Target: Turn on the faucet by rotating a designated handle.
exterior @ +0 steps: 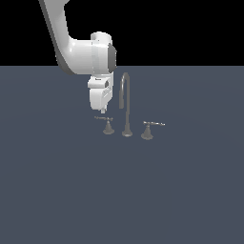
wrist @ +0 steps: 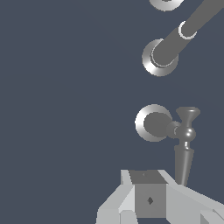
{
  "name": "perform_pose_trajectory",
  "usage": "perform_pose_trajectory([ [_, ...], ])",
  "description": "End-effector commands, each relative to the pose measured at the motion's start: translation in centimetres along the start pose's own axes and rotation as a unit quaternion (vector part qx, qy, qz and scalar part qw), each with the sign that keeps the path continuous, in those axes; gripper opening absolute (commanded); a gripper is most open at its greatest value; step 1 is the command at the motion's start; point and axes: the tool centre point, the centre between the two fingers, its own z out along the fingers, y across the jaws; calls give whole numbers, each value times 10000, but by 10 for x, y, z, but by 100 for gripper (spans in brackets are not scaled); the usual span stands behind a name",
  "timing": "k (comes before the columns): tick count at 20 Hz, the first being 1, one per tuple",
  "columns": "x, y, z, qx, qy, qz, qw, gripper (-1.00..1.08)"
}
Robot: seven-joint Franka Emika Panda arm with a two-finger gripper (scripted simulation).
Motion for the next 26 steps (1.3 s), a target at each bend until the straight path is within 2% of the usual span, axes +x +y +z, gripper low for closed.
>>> perform_pose_trajectory([
  [1,-2,-4,12,44,57,165,9998,-100],
  [14,-5,-7,31,99,139,387,9991,-100],
  [26,-24,27,32,102,139,391,9991,-100],
])
